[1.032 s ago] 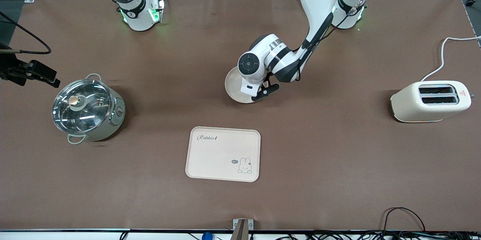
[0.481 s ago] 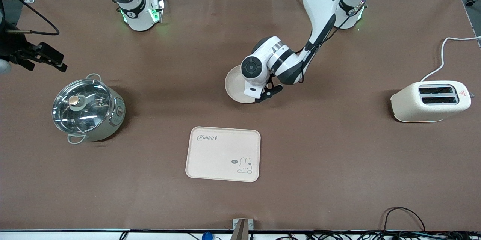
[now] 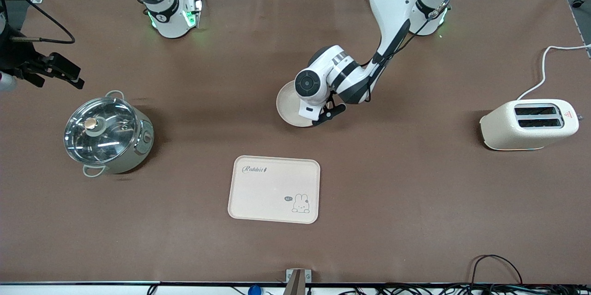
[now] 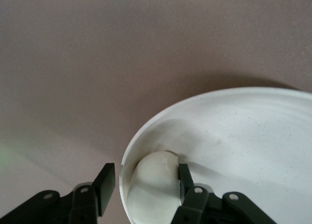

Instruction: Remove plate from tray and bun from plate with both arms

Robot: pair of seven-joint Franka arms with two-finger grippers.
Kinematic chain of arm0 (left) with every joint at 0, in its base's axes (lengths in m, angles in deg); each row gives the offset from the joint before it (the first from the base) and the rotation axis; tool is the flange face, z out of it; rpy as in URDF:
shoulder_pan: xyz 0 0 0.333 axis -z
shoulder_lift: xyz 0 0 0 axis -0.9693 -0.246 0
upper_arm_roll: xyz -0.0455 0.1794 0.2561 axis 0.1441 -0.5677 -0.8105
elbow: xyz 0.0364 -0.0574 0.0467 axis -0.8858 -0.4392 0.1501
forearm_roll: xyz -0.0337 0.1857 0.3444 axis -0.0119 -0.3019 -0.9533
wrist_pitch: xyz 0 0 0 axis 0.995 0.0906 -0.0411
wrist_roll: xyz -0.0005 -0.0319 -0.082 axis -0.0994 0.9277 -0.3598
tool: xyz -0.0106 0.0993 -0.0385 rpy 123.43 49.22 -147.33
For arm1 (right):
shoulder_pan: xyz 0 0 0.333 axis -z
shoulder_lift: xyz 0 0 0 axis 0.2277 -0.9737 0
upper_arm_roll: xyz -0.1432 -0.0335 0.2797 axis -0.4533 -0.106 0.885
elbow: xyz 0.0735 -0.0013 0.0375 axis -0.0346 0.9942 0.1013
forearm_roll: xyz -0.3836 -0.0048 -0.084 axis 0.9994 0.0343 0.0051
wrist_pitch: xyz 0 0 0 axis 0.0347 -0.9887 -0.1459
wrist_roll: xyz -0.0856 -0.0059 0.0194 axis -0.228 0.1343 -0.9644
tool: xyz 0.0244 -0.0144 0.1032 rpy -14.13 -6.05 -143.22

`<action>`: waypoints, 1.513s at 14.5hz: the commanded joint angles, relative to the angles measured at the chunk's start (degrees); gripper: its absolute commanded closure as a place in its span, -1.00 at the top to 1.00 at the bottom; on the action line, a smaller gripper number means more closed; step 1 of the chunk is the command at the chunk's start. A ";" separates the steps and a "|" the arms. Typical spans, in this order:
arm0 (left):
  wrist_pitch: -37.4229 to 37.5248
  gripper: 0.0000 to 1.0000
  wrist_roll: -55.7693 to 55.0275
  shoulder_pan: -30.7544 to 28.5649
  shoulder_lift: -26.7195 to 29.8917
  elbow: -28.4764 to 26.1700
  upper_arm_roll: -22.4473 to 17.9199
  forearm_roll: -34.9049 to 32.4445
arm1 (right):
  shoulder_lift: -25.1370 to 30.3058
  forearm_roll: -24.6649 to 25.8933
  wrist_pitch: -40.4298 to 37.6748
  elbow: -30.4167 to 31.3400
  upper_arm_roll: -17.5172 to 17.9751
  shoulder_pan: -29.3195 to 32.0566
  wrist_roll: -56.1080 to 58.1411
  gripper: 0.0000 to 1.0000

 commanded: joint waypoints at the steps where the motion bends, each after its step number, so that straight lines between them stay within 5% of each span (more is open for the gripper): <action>1: 0.38 0.14 -0.33 0.35 -0.57 1.86 0.09 1.66 | 1.25 -0.43 -0.23 -0.11 0.92 1.27 0.32 1.00; 17: 1.00 -0.75 -1.39 -0.35 0.05 4.14 0.01 3.77 | 1.07 -0.17 -5.42 -3.63 1.09 1.63 0.50 1.00; 22: 1.44 -0.78 -5.16 -3.42 3.21 6.34 -0.52 3.33 | 1.07 -0.17 -5.33 -3.63 1.18 1.63 0.50 1.00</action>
